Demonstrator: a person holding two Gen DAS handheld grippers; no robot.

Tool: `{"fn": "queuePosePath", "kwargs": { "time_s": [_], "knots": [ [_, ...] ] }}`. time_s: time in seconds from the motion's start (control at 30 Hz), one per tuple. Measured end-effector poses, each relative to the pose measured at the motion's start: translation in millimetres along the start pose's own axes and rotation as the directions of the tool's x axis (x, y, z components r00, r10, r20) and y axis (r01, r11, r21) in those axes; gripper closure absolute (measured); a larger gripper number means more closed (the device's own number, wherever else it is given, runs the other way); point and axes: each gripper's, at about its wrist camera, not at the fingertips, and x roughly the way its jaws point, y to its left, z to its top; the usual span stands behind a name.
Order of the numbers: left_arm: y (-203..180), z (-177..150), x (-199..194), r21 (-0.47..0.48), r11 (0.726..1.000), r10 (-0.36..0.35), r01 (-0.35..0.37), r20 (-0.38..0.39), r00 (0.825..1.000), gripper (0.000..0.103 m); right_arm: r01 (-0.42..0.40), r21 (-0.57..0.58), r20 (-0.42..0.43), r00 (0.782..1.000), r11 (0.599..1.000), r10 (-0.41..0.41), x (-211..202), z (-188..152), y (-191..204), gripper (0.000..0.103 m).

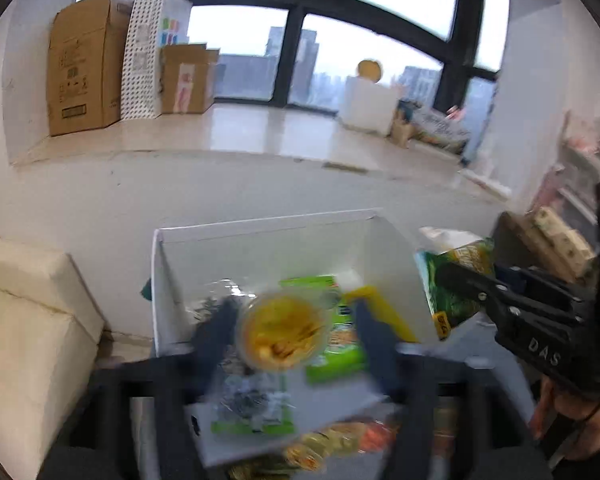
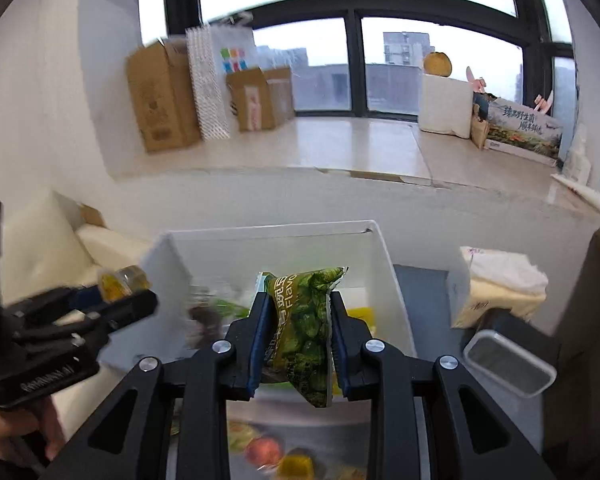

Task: Organize snacks
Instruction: 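Drop the pea-snack packet and jelly cup into the white box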

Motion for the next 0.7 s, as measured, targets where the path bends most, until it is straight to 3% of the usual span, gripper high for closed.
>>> {"fn": "queuePosePath", "kwargs": {
  "time_s": [0.03,0.07,0.1,0.23,0.47,0.7],
  "knots": [
    [2,-1,4,0.003,1.0,0.029,-0.029,0.0,1.0,0.0,0.022,-0.025,-0.015,1.0,0.999,-0.023,10,1,2,0.044],
    [3,-2,6,0.006,0.999,0.033,-0.033,0.004,0.999,0.0,0.035,-0.038,-0.035,0.999,0.999,-0.037,16,0,3,0.008],
    [5,-4,7,0.008,1.0,0.025,-0.025,0.001,1.0,0.0,0.049,-0.04,-0.053,0.997,0.998,-0.051,22,0,2,0.004],
    [7,-12,8,0.029,0.999,0.035,-0.035,-0.011,0.999,0.0,0.05,0.022,-0.007,0.999,0.998,-0.05,17,-8,-11,0.0],
    [6,-19,-1,0.02,0.999,0.035,-0.035,-0.019,0.999,0.0,0.06,0.032,-0.002,0.998,0.998,-0.06,7,-14,-21,0.0],
    [-1,-29,-32,0.035,0.999,0.019,-0.019,-0.002,1.0,0.0,0.021,0.062,0.032,0.999,0.998,-0.023,-21,-26,-29,0.0]
  ]
}}
